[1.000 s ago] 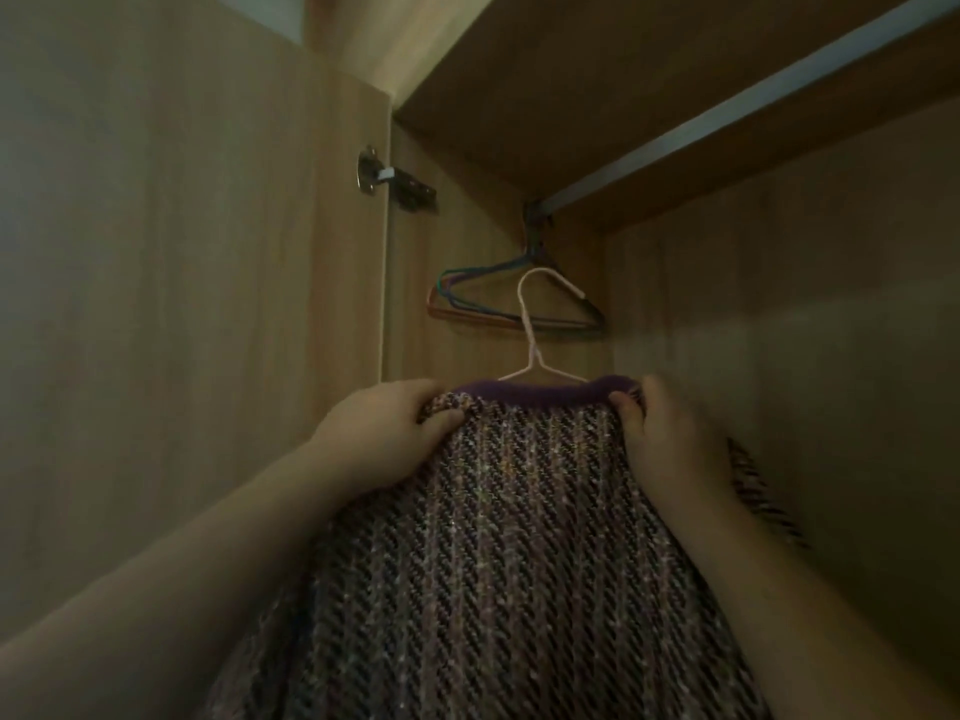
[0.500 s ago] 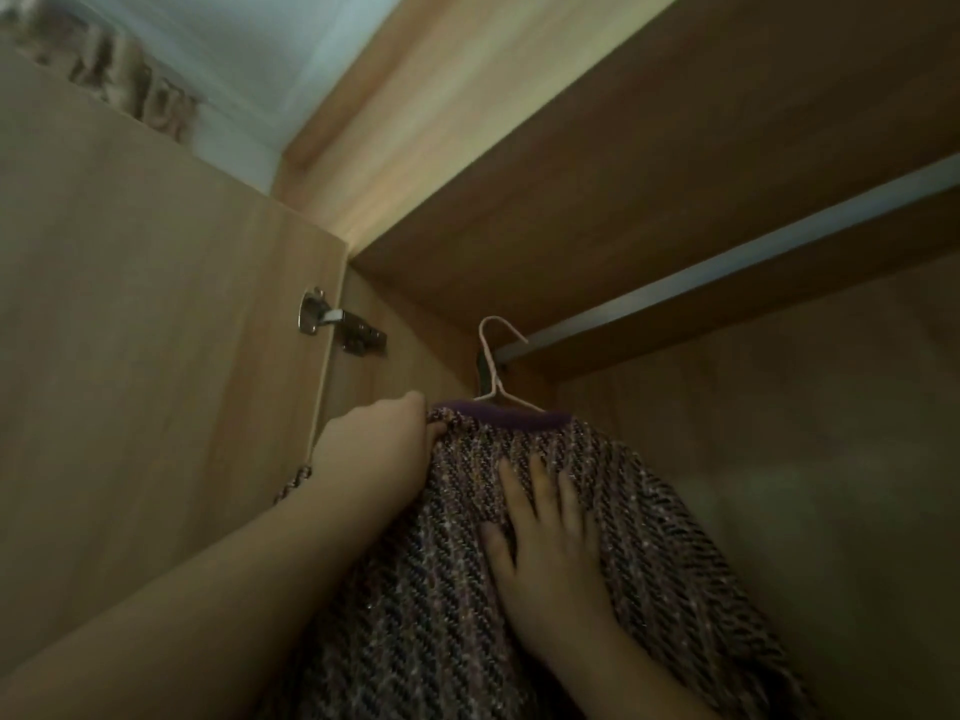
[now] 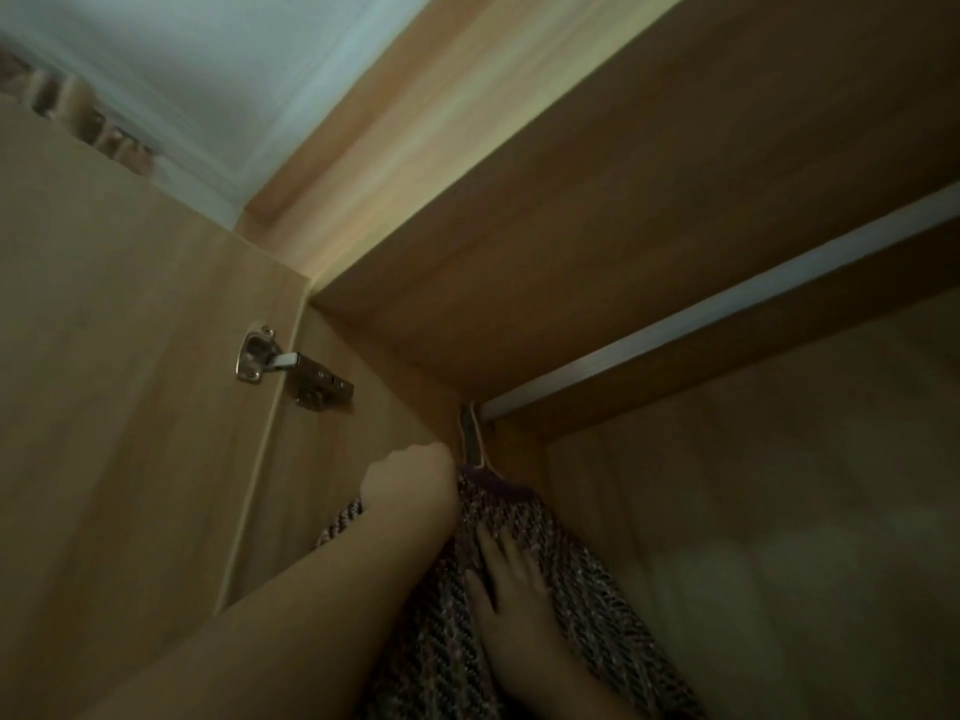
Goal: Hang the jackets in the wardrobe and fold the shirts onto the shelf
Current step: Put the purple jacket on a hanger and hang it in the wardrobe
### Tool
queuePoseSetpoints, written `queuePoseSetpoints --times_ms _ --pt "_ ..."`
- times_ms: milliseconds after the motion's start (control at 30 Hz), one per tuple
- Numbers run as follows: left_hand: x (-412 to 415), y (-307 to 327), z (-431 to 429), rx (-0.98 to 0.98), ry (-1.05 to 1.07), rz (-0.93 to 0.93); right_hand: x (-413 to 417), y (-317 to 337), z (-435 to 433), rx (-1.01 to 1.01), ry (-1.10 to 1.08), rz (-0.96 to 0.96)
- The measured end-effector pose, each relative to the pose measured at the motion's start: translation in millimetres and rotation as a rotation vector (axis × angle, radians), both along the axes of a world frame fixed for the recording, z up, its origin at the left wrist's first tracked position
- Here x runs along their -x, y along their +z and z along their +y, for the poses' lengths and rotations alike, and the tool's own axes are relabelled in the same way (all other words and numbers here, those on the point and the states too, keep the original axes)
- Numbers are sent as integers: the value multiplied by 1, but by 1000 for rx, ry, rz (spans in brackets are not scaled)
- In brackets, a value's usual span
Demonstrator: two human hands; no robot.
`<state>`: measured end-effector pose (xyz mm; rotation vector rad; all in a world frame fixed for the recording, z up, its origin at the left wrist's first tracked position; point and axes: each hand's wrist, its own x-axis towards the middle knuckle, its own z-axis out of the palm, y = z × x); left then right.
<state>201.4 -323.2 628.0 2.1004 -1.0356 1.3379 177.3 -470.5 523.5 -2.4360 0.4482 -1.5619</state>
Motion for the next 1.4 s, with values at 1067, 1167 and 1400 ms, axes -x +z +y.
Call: queuePoseSetpoints --times_ms 1067,1167,1400 --pt "133 -348 111 -207 -681 204 267 -255 178 -21 -584 228" --pt "153 -396 139 -268 -796 301 305 -297 225 -88 -710 267" --pt "214 -493 237 -603 -1066 311 375 -406 384 -308 -1032 345"
